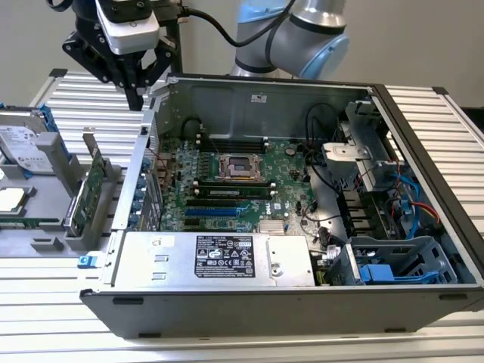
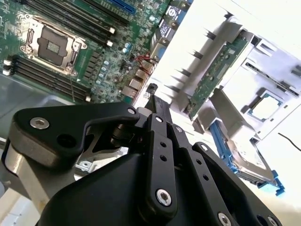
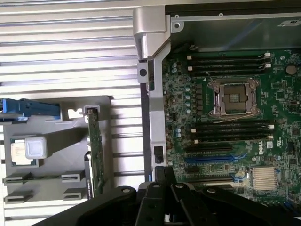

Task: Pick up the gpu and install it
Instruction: 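Reach for the gpu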

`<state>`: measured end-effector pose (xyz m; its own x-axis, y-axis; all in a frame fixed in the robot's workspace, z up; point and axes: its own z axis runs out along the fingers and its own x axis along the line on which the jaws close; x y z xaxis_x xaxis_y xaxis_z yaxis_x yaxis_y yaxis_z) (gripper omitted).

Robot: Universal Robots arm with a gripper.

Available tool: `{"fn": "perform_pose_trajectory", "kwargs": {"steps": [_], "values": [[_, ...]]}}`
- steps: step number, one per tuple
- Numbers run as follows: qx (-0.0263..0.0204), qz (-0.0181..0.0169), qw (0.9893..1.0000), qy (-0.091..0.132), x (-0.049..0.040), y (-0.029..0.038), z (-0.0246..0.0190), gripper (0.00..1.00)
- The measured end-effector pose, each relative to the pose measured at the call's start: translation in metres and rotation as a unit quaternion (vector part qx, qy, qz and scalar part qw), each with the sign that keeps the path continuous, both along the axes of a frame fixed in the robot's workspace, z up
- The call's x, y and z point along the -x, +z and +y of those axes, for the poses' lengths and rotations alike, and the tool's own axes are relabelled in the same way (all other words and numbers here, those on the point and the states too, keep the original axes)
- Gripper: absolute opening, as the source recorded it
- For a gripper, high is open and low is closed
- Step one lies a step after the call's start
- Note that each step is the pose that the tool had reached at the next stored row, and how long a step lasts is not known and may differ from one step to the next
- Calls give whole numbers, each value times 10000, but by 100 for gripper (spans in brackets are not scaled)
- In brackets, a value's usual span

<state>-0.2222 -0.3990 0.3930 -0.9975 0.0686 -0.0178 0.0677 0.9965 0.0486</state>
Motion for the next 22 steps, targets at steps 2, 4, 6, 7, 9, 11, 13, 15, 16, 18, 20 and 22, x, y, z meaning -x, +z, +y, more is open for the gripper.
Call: {"fn": "perform_pose_trajectory", "kwargs": {"steps": [2, 4, 6, 7, 9, 11, 13, 15, 16, 18, 20, 22], "values": [[0, 0, 10000, 0, 22, -1, -2, 0], [0, 0, 10000, 0, 44, -1, -5, 0], [0, 0, 10000, 0, 66, -1, -10, 0], [0, 0, 10000, 0, 77, -1, -12, 0], [0, 0, 10000, 1, 99, -1, -17, 0], [0, 0, 10000, 1, 121, -2, -22, 0], [0, 0, 10000, 1, 143, -2, -27, 0], [0, 0, 10000, 1, 167, -2, -34, 0], [0, 0, 10000, 0, 179, -3, -37, 0], [0, 0, 10000, 1, 202, -3, -44, 0], [0, 0, 10000, 0, 225, -3, -51, 0], [-1, 0, 10000, 0, 249, -4, -57, 0]]}}
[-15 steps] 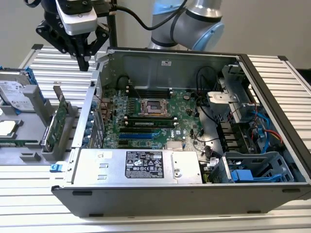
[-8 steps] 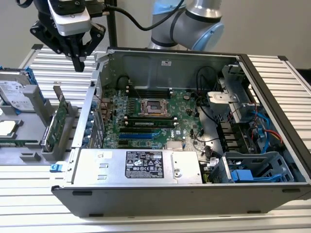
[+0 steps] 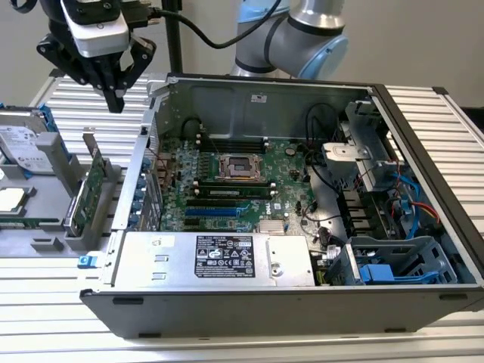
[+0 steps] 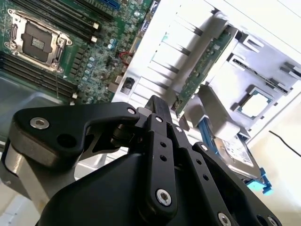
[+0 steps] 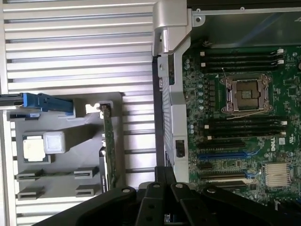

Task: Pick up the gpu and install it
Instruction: 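Reach for the gpu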

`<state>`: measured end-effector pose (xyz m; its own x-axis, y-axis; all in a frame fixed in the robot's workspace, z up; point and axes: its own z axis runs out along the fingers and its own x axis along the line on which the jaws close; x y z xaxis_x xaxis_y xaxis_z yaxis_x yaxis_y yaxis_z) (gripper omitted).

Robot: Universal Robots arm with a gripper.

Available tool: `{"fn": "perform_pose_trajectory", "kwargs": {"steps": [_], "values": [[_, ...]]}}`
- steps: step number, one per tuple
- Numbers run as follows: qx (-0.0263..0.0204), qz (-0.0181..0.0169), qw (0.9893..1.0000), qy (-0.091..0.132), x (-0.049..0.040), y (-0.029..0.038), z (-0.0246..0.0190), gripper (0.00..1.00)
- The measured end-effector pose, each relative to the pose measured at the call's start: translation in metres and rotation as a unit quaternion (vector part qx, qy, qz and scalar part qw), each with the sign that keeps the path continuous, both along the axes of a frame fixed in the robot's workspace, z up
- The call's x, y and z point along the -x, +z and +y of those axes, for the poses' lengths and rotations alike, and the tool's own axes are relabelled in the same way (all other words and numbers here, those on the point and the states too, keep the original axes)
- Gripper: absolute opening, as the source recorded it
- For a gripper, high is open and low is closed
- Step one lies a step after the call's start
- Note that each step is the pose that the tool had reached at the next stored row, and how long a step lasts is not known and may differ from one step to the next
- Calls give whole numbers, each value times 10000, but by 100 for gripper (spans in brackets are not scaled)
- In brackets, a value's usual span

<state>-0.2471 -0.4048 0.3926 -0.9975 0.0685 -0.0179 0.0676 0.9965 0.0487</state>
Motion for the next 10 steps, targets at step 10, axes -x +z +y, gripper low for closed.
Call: {"fn": "perform_pose_trajectory", "kwargs": {"steps": [10], "values": [[0, 0, 10000, 0, 125, -1, -34, 0]]}}
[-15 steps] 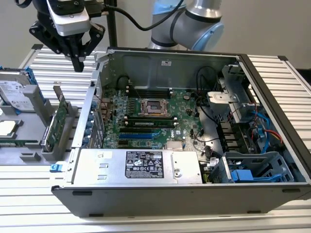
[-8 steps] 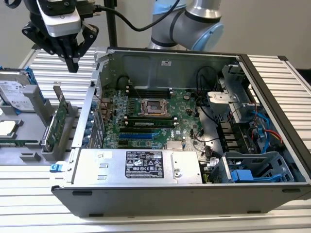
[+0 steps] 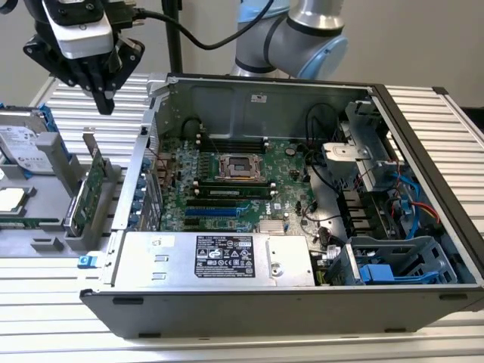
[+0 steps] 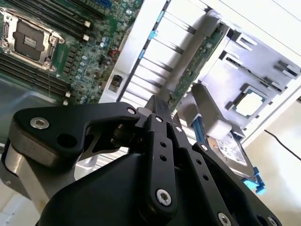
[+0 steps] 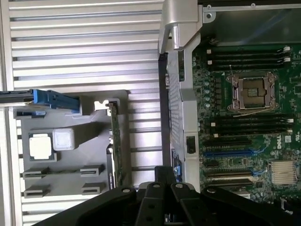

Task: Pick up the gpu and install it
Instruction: 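Reach for the gpu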

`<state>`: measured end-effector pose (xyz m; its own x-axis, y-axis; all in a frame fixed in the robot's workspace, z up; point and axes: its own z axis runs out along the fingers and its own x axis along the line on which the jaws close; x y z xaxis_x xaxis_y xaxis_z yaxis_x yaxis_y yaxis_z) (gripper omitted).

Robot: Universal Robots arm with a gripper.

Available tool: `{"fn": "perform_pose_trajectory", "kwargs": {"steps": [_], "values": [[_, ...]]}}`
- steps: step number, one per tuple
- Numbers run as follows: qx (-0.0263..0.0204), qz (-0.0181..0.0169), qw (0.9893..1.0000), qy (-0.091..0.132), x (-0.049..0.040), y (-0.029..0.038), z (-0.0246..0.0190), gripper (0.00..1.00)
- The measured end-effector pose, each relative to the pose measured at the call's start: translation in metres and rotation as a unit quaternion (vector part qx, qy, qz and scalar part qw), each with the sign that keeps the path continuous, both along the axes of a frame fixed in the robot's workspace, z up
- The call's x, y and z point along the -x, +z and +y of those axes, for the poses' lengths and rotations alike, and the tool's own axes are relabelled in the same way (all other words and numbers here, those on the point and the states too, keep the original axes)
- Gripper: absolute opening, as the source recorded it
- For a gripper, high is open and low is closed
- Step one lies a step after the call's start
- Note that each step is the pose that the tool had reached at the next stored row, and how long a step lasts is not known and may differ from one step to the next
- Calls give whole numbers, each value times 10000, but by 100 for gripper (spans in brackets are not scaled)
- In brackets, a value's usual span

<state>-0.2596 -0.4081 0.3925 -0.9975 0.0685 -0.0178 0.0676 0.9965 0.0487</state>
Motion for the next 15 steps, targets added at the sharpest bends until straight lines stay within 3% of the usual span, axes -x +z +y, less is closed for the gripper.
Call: {"fn": "perform_pose_trajectory", "kwargs": {"steps": [15], "values": [[0, 0, 10000, 0, 197, -1, -47, 0]]}}
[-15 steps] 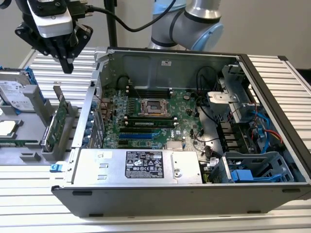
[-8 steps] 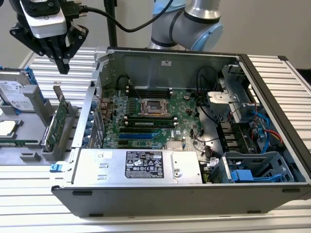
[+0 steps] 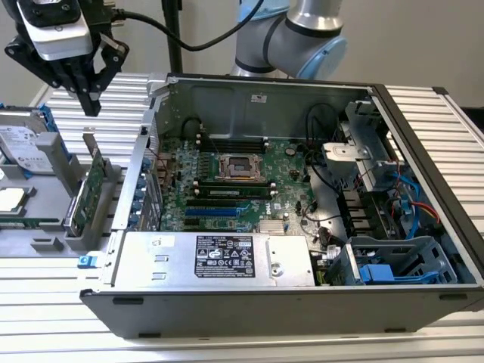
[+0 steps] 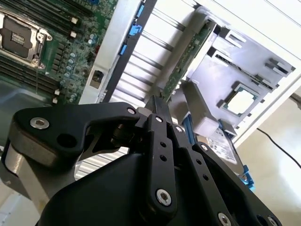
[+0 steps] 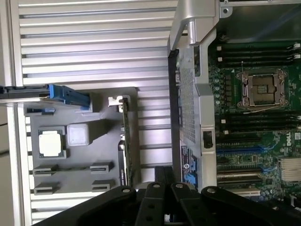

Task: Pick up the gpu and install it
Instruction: 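Reach for the gpu, then pick up the gpu and move the gpu toward the slot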

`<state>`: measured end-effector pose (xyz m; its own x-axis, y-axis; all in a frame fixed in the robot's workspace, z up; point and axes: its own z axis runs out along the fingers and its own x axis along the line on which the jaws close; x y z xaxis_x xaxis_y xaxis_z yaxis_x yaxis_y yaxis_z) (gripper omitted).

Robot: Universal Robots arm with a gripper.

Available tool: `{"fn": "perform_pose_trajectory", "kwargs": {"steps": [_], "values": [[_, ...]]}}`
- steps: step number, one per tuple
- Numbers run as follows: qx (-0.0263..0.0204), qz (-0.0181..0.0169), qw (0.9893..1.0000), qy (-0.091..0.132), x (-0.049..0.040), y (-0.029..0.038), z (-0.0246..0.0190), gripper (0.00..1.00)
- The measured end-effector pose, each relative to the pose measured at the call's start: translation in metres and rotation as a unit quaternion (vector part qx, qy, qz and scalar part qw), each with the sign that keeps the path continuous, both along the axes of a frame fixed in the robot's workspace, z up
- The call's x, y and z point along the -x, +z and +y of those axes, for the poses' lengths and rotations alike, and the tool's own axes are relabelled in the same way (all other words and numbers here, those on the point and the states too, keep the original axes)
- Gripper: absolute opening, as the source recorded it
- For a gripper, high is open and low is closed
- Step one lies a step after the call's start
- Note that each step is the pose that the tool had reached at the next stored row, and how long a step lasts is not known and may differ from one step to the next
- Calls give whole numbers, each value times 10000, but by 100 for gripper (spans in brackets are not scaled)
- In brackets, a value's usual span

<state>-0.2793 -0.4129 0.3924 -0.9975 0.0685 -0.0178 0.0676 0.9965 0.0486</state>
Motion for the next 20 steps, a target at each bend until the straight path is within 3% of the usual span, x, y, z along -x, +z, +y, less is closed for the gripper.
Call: {"fn": "perform_pose_trajectory", "kwargs": {"steps": [20], "values": [[0, 0, 10000, 0, 264, -3, -81, 0]]}}
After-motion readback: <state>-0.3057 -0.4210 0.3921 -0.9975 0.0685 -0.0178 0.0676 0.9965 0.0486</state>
